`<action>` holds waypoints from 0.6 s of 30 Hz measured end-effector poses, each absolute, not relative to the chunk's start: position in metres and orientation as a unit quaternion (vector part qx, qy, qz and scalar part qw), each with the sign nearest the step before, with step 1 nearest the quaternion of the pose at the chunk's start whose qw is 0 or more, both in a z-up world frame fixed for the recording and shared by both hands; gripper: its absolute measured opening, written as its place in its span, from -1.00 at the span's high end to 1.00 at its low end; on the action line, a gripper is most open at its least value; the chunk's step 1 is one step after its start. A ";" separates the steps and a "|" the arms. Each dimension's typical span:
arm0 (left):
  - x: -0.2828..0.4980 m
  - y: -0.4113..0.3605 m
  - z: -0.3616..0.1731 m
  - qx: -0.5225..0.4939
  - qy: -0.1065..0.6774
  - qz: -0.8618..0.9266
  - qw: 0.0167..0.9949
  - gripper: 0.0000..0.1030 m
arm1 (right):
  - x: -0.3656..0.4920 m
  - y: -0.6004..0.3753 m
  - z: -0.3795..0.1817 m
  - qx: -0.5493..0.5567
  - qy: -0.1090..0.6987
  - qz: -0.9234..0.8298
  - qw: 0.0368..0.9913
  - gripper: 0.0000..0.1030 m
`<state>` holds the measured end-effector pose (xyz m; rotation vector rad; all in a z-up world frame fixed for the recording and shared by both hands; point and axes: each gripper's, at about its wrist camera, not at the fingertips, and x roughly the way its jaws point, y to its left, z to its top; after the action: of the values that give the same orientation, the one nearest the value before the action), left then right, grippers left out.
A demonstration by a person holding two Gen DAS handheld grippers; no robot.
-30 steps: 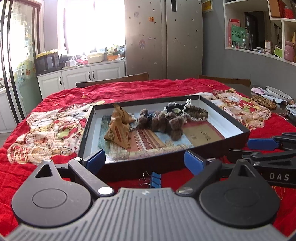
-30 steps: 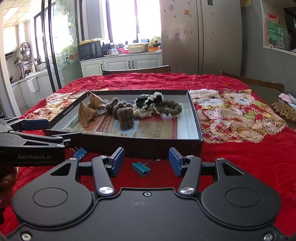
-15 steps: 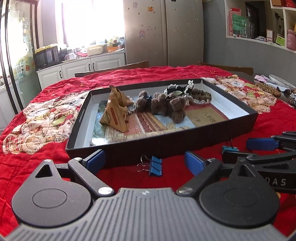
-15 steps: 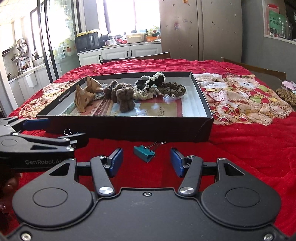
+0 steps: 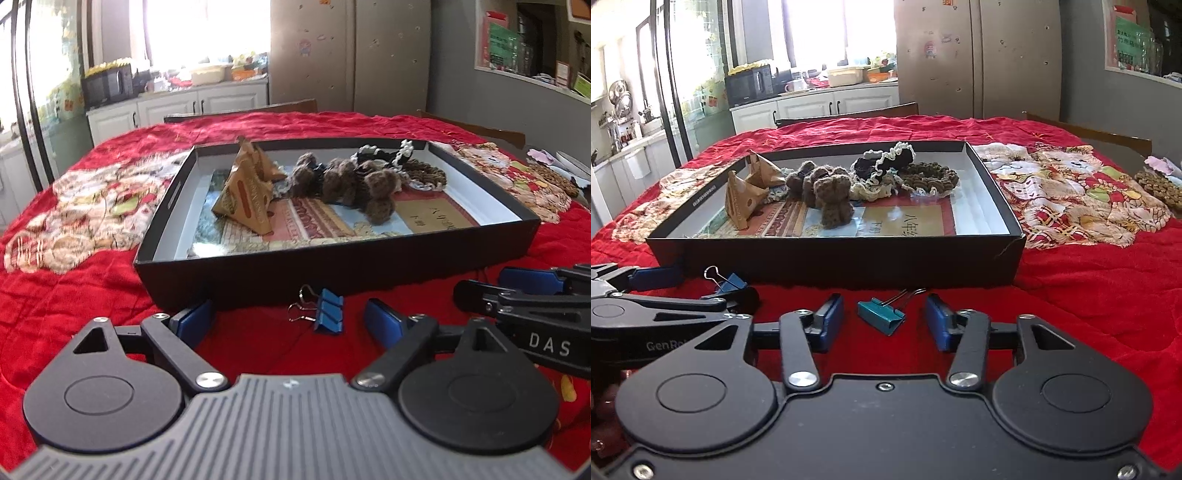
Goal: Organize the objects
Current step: 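Grasp the blue binder clip with the left gripper while the right grasps the teal binder clip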
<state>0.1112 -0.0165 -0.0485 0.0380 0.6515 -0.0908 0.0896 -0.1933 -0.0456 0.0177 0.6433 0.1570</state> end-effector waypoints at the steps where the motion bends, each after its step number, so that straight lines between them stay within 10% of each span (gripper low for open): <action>1: 0.112 -0.015 -0.049 0.012 0.324 -0.046 0.945 -0.75 | 0.090 -0.193 -0.046 0.007 0.317 0.075 0.946 0.22; 18: 0.107 -0.012 -0.049 0.002 0.319 -0.034 0.947 -0.31 | 0.089 -0.196 -0.049 0.008 0.317 0.072 0.946 0.48</action>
<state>0.1069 -0.0118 -0.0485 0.0032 0.6499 -0.0683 0.0892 -0.1965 -0.0485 0.0170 0.6461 0.1470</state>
